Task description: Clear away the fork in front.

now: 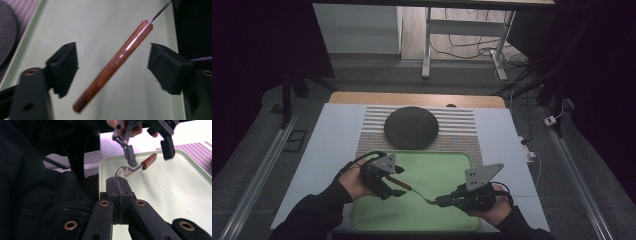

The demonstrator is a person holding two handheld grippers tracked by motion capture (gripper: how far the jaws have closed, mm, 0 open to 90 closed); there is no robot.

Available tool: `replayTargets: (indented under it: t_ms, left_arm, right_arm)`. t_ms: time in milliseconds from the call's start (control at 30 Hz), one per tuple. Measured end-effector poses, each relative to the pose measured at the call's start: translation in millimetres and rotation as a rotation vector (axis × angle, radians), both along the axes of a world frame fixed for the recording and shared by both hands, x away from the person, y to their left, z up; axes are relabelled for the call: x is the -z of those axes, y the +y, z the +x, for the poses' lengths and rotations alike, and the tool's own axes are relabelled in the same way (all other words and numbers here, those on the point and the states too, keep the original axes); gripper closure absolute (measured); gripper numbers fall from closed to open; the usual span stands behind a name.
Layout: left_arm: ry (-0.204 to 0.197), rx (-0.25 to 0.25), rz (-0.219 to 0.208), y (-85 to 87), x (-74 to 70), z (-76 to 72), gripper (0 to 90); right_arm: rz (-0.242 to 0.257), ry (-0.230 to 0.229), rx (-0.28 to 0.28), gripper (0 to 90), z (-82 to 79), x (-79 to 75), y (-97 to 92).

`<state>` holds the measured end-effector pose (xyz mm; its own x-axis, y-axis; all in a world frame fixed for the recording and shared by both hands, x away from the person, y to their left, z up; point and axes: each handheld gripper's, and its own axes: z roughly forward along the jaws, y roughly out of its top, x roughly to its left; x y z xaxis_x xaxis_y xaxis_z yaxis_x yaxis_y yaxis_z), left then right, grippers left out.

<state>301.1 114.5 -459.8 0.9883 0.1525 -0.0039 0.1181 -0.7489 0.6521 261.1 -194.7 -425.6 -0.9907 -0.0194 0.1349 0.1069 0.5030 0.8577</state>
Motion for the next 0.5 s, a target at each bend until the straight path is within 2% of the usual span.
replayTargets:
  t_ms: [33, 100, 133, 167, 200, 233, 300, 333, 367, 400, 500]
  left_arm:
    - [-0.013, 0.017, 0.016, -1.0, -0.3, -0.4, 28.2]
    - [-0.022, 0.047, 0.026, -2.9, -0.3, -2.1, 35.9]
    - [-0.018, 0.078, 0.032, -3.9, -0.8, -2.9, 41.6]
    - [-0.018, 0.078, 0.032, -3.9, -0.8, -2.9, 45.4]
    - [-0.01, 0.119, 0.035, -4.5, -0.6, -4.3, 48.0]
    - [-0.01, 0.119, 0.035, -4.5, -0.6, -4.3, 51.5]
    - [-0.001, 0.163, 0.043, -5.1, -0.2, -5.6, 57.7]
    - [0.009, 0.205, 0.045, -6.2, 0.4, -6.9, 61.0]
    - [0.009, 0.205, 0.045, -6.2, 0.4, -6.9, 64.9]
    - [0.009, 0.225, 0.047, -6.7, 0.5, -7.9, 64.9]
    - [0.012, 0.284, 0.067, -8.8, 1.4, -10.2, 72.3]
  right_arm:
    - [0.0, 0.0, 0.0, 90.0, 0.0, 0.0, 0.0]
    - [-0.004, -0.003, -0.017, 90.0, -0.1, -1.0, 1.1]
    - [-0.006, 0.001, -0.033, 90.0, 0.2, -1.5, 1.8]
    - [-0.008, 0.002, -0.043, 90.0, 0.2, -1.4, 2.3]
    - [-0.01, 0.003, -0.054, 90.0, 0.2, -1.2, 2.8]
    - [-0.01, 0.003, -0.054, 90.0, 0.2, -1.2, 2.8]
    - [-0.016, 0.005, -0.08, 90.0, -0.3, -0.7, 3.8]
    - [-0.02, 0.007, -0.091, 90.0, -0.3, -0.8, 4.0]
    - [-0.025, 0.005, -0.1, 90.0, -0.6, -0.7, 4.5]
    - [-0.025, 0.005, -0.1, 90.0, -0.6, -0.7, 4.5]
    - [-0.031, 0.011, -0.129, 90.0, -1.1, 0.4, 6.0]
